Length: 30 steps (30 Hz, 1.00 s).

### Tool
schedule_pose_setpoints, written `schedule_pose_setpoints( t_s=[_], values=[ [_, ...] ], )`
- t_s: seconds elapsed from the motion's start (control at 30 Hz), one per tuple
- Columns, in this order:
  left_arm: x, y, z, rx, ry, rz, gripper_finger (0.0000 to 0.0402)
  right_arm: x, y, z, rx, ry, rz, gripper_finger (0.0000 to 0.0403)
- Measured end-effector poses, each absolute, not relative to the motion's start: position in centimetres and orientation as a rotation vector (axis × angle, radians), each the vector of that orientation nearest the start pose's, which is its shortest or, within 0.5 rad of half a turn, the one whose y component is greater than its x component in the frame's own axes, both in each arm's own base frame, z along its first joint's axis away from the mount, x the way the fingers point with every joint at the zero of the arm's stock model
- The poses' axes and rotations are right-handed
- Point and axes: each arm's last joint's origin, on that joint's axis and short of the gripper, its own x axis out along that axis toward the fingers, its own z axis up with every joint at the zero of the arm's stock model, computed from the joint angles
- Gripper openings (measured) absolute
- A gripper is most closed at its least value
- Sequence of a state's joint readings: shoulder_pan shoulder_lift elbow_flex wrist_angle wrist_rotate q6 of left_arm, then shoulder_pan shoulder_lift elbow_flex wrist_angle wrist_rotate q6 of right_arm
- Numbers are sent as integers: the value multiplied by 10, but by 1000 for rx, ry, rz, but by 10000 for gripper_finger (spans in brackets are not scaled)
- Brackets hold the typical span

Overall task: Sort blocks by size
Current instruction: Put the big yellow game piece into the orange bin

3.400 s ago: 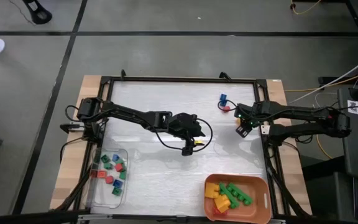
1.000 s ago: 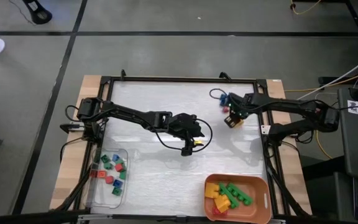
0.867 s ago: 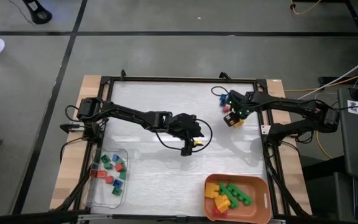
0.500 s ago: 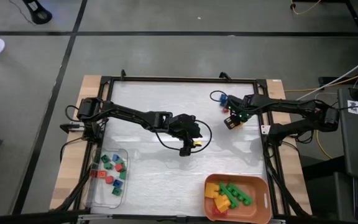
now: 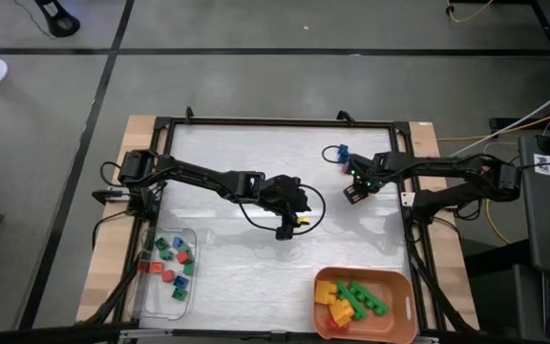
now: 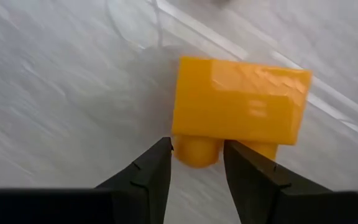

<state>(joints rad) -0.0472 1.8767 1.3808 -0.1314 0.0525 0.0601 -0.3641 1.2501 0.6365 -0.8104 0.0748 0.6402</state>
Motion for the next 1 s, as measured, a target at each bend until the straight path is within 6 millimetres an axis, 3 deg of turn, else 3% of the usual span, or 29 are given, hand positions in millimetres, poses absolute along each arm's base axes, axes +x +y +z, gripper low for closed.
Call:
schedule_pose_setpoints(
  t_s=[0.57, 0.87, 1.0],
  values=[
    [421, -21, 235, 56, 624, -115, 182, 170, -69, 149, 716, 1174, -868, 146],
    [421, -21, 235, 54, 624, -114, 182, 171, -70, 149, 711, 1162, -872, 96],
    [417, -21, 241, 53, 629, -114, 182, 172, -70, 149, 721, 1155, -857, 95]
  ],
)
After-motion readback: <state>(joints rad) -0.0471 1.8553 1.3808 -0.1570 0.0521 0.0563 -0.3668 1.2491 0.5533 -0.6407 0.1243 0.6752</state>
